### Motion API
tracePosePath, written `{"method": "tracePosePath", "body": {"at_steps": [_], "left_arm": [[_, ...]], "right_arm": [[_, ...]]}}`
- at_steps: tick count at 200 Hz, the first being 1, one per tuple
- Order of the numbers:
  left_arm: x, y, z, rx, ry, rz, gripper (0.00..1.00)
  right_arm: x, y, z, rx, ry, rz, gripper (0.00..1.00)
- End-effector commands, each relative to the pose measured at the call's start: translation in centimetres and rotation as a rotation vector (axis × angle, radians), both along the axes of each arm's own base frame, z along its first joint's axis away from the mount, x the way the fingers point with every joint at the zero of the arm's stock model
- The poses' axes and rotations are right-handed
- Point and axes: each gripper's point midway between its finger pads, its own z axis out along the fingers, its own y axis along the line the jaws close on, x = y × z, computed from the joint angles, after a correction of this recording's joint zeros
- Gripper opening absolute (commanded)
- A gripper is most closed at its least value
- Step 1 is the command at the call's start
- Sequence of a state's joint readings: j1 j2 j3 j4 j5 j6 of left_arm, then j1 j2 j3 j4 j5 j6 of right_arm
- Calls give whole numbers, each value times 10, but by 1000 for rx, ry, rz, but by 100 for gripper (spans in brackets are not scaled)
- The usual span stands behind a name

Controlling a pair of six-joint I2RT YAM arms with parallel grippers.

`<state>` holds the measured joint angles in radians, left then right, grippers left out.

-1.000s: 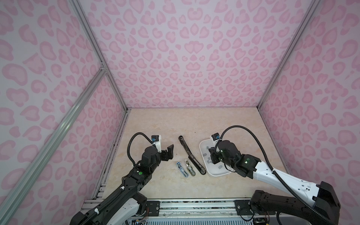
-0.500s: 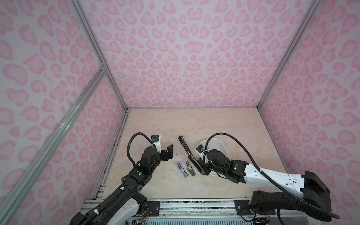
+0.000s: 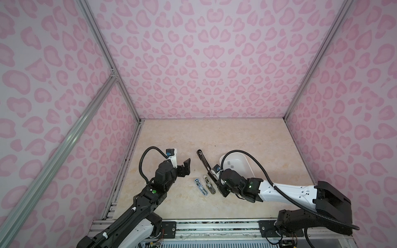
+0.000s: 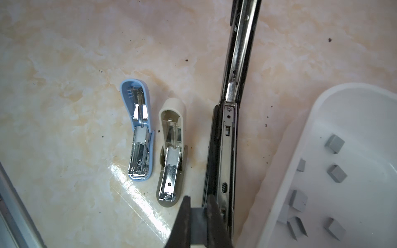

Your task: Load the staples into the stapler

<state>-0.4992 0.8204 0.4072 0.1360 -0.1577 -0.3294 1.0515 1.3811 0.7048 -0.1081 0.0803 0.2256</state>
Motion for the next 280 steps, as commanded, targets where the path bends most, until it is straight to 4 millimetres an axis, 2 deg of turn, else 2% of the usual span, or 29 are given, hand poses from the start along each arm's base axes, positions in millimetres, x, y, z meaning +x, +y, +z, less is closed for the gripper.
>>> {"method": "tracePosePath", "body": {"at_steps": [1,53,170,217,251,280], "left_arm": [[3,0,10,-12,-35,6,90],[2,1,11,-14,-40,8,90],[0,7,12,-6,-52,31,90],[-1,9,16,-12,-67,35,91],[0,9,15,-7,-62,40,91],[0,9,14,1,-56,38,90]], "right_arm": [[7,-4,-4,-21,-16,-30,10],[15,-12,-16,-43,7,-59,10],[19,-10,-25,-63,26,-58,9],[22,-16,-23,-66,16,-74,9],[23,-16,-13,-36,-5,-74,9],[23,-18,-15,-28,13,-80,9]]}}
